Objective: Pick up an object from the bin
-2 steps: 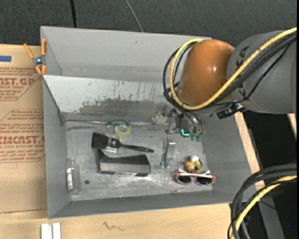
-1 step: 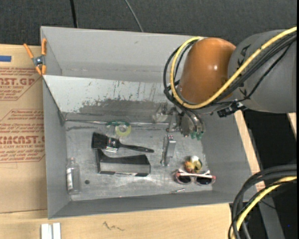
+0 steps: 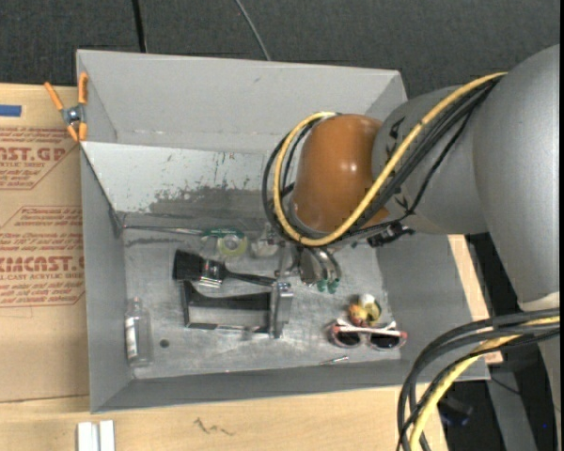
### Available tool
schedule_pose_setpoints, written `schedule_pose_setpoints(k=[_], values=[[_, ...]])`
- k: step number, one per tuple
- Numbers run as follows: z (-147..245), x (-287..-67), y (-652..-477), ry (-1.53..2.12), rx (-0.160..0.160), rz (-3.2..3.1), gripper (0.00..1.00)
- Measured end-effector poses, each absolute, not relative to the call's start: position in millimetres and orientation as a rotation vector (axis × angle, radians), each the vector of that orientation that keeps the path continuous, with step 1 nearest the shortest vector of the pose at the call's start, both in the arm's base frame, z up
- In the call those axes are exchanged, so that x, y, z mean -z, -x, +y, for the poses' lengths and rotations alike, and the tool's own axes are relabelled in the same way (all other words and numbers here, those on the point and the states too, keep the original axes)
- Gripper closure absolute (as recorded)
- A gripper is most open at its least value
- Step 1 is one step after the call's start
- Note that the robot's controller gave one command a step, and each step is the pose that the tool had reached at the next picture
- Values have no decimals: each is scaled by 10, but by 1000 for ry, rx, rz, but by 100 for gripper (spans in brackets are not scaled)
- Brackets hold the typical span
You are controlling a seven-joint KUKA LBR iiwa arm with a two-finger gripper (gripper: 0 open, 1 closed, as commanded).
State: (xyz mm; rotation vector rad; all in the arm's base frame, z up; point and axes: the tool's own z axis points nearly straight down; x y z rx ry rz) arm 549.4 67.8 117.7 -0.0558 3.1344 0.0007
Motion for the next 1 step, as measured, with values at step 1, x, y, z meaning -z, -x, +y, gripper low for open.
schedule_pose_setpoints(k=[1], values=[[888,-1085,-5451,9,-1,3146,0]])
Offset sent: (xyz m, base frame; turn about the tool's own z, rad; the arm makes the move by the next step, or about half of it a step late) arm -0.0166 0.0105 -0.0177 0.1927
